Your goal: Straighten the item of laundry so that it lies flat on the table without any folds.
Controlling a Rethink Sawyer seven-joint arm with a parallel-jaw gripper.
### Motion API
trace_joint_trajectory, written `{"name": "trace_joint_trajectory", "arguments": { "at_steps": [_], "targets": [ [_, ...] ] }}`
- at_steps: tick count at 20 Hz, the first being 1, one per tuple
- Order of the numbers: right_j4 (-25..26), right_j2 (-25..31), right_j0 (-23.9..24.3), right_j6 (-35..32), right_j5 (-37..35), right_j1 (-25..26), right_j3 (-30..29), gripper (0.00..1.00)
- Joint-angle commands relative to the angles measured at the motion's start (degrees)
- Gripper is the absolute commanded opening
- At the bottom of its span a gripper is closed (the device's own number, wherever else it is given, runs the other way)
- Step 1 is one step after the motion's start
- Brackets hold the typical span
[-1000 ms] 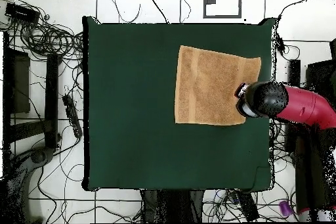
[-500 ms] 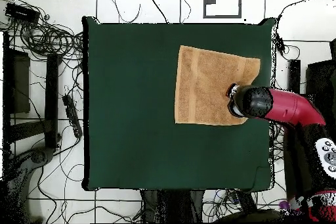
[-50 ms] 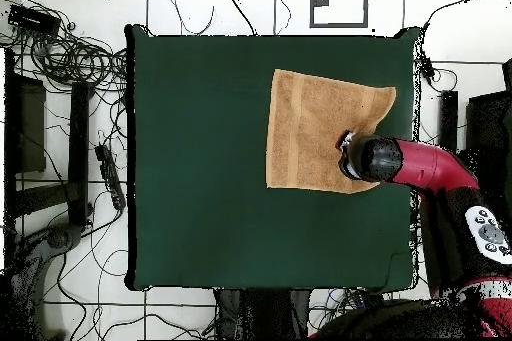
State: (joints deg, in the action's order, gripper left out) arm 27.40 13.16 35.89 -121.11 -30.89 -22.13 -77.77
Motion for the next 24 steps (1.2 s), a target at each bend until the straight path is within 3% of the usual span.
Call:
{"name": "trace_joint_trajectory", "arguments": {
  "at_steps": [1,9,24],
  "targets": [
    [2.59,8.26,-0.05,12.66,-0.69,3.71,-1.02,0.0],
    [4.12,10.47,0.85,21.18,-8.6,2.27,2.37,0.0],
    [7.97,13.7,2.25,26.56,-13.89,2.46,5.13,0.0]
  ]
}}
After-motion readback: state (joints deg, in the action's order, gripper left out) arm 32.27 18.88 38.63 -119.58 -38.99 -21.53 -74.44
